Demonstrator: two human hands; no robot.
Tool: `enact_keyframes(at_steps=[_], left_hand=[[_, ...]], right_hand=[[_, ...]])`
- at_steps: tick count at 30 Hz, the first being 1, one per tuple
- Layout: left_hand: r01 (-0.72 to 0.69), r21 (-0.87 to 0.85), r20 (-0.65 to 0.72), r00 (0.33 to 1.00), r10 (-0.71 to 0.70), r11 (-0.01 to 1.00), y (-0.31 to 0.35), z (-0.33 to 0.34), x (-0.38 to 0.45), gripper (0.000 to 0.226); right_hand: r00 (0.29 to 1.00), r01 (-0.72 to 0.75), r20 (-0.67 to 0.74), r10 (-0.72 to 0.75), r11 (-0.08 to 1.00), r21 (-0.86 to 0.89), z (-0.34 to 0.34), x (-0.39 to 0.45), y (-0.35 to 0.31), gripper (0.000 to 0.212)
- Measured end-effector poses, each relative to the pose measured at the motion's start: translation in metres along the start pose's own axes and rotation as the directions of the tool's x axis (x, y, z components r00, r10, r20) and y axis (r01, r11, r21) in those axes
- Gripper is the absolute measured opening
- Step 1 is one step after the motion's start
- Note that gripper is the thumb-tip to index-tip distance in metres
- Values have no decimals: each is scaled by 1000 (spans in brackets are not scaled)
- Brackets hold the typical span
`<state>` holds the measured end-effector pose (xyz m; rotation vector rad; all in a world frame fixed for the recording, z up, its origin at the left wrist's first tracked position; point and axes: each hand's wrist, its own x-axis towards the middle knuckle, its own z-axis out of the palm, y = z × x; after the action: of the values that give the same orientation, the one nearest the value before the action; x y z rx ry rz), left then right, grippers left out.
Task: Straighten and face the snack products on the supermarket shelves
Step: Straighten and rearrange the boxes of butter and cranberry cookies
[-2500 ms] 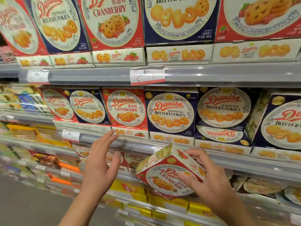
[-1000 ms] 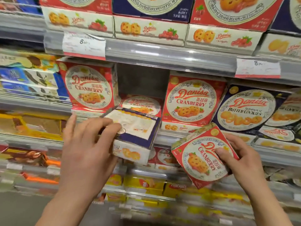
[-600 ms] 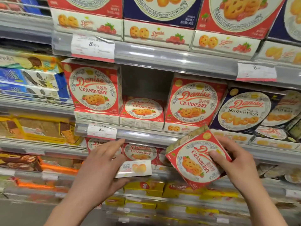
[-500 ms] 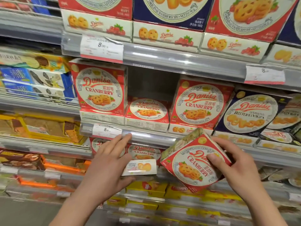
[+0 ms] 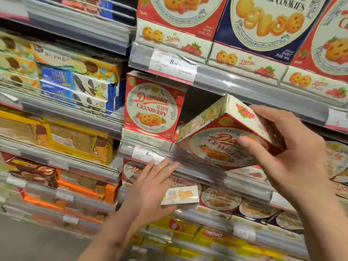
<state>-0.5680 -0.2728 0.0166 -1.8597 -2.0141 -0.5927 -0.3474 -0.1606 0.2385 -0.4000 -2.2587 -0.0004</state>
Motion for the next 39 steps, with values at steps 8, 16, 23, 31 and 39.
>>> enact_keyframes(at_steps=[8, 16, 23, 31, 39], left_hand=[[-25, -43, -49, 999, 23, 999, -1, 5, -2, 44], [-26, -77, -70, 997, 21, 997, -2, 9, -3, 42], [-30, -127, -97, 995, 18, 991, -2, 11, -2, 40], [-2, -118, -60, 998, -5, 993, -1, 9, -3, 39], [32, -51, 22, 999, -31, 998, 3, 5, -2, 43]], right_hand=[[983, 154, 129, -130, 967, -203, 35, 25, 4, 46], [974, 181, 175, -141, 953, -241, 50, 32, 7, 51], [968, 230, 176, -176, 902, -364, 53, 36, 4, 50], [969, 146, 247, 2, 801, -581, 69, 42, 2, 86], [948, 105, 301, 107, 785, -611, 75, 55, 4, 85]])
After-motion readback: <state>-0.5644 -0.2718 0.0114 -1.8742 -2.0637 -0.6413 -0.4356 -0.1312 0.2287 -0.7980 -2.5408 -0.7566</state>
